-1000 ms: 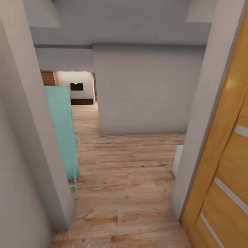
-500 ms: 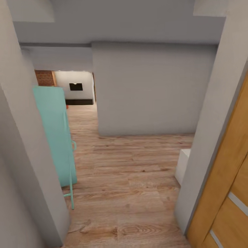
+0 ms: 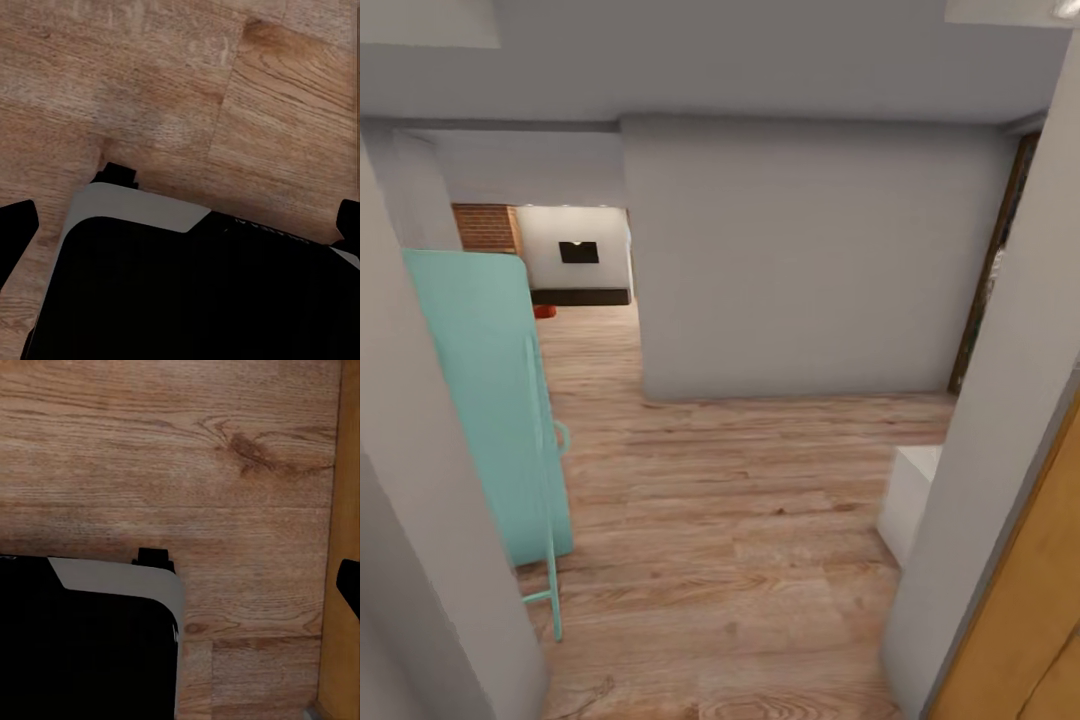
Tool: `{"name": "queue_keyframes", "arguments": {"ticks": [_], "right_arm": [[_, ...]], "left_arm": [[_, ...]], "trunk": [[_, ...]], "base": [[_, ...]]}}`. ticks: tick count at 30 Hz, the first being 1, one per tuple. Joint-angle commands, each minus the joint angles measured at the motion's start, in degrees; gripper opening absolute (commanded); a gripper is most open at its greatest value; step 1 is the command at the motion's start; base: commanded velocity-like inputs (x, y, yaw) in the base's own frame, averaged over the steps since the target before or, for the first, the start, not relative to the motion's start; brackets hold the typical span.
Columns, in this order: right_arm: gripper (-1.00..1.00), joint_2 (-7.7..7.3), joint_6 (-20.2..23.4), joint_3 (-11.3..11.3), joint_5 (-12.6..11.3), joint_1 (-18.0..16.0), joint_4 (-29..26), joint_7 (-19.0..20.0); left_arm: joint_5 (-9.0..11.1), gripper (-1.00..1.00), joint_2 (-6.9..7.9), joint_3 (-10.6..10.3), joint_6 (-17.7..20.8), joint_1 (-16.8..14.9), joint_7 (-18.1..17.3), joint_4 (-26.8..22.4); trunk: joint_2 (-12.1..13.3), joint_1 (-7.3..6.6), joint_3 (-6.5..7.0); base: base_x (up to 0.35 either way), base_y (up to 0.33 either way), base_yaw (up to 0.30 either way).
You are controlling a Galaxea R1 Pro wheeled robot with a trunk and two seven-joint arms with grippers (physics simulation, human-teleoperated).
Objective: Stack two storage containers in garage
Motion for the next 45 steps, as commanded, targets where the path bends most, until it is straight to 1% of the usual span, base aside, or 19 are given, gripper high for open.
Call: {"name": "queue_keyframes", "arguments": {"ticks": [1,45], "right_arm": [[1.00,0.01,-0.3,0.5,-0.2,-0.1,0.2,-0.1],[1.00,0.17,-0.2,0.5,-0.2,-0.1,0.2,-0.1]], "left_arm": [[0.1,1.00,-0.02,0.4,-0.1,0.0,-0.1,0.0],[0.1,1.00,-0.13,0.4,-0.3,0.0,-0.1,0.0]], "trunk": [[0.0,0.04,-0.07],[0.0,0.04,-0.07]], "base": [[0.322,0.000,0.000],[0.322,0.000,0.000]]}}
